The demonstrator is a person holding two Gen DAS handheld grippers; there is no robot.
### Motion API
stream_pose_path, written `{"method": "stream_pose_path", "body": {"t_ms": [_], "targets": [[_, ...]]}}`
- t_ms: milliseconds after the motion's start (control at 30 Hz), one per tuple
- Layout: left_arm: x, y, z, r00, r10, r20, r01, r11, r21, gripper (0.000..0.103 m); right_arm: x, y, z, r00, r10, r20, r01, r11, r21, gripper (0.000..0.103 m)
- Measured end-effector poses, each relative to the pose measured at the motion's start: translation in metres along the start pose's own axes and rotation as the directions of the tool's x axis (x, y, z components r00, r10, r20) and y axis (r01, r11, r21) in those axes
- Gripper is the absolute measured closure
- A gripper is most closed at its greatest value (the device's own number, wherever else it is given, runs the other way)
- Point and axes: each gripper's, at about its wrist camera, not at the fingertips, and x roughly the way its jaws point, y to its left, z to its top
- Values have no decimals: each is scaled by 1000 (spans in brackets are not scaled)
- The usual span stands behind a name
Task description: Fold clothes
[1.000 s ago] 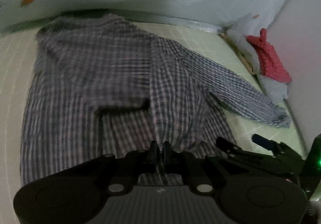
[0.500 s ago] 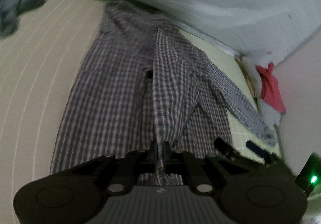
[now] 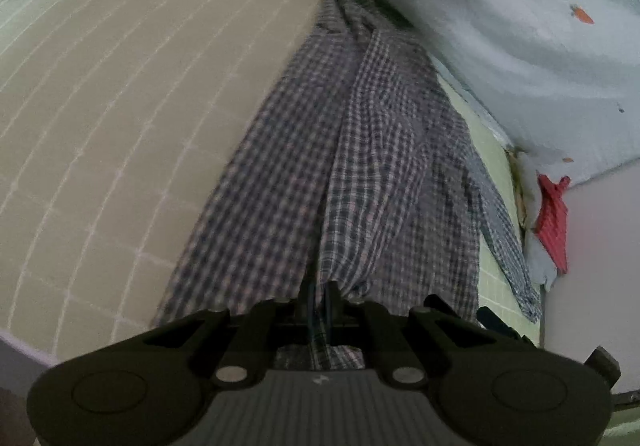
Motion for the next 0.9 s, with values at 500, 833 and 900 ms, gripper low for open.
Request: {"method": "stream_pose_path", "body": {"t_ms": [500,833,900], "targets": [[14,42,-19,986,161,-42,-161,987,15,95,2,31,-31,993,-3,-118,-7,996,-87,0],[5,15,-8,976,210,57,-215,971,103,53,-3,7,-25,996,-14,-84,13,1000,-11,0],[0,0,-5,972,208,110,-221,968,121,43,0,-4,-22,997,-5,-79,7,1000,22,0]]}}
